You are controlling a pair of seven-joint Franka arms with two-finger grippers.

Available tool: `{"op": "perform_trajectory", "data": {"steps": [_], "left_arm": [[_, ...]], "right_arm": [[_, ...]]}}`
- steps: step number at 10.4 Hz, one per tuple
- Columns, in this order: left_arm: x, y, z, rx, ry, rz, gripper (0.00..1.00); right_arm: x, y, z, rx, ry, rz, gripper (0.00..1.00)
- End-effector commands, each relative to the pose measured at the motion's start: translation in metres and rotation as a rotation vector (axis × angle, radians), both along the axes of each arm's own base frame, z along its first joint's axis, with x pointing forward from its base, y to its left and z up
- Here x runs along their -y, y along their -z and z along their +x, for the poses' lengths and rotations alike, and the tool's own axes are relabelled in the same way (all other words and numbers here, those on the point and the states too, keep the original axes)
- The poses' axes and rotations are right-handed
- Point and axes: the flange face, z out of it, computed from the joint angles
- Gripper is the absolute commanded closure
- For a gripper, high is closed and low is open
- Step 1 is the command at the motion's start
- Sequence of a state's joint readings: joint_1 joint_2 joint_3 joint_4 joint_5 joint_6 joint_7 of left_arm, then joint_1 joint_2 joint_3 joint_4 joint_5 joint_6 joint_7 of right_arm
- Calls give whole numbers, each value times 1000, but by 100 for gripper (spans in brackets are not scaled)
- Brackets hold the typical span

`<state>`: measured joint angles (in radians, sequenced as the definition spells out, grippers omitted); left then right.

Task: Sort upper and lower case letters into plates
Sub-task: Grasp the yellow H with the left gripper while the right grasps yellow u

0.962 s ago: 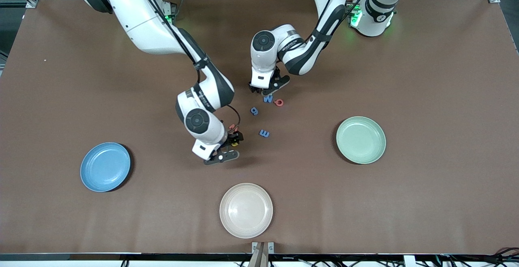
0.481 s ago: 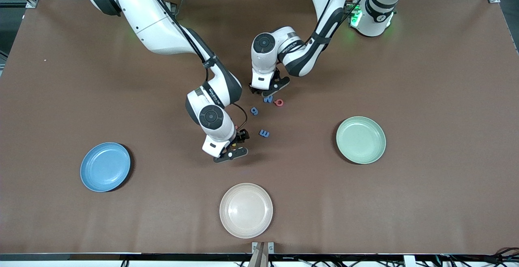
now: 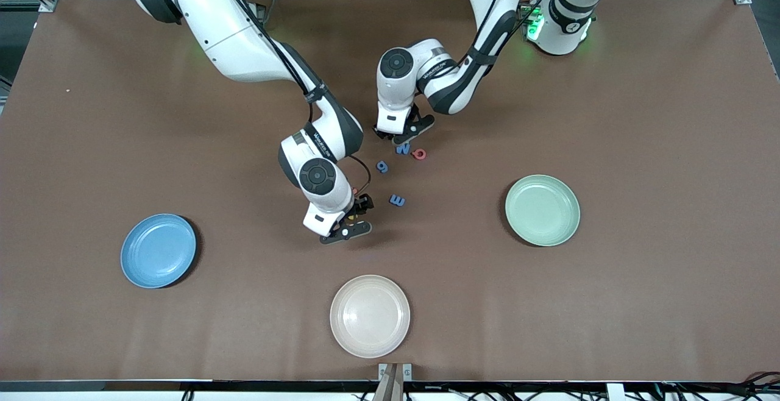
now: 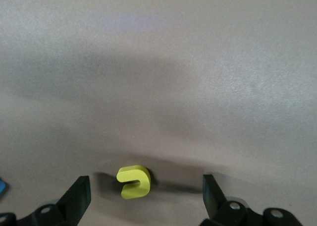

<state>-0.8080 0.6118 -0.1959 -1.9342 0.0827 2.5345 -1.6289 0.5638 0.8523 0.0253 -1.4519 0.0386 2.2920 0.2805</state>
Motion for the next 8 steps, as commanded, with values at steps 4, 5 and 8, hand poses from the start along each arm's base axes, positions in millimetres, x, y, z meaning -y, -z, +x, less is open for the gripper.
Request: {"op": "perform_trajectory", "data": {"steps": [4,5,8], "left_arm": [[0,4,-5,11,6,12,100],[0,2,-2,12,4,11,100],[-4,-43,12,30,6,27,100]], "right_arm": [[-6,0,-9,-7,5,-21,36],[-4,0,-12,-11,5,-24,89],[-4,-4,-12,-6,5,-21,100]]}}
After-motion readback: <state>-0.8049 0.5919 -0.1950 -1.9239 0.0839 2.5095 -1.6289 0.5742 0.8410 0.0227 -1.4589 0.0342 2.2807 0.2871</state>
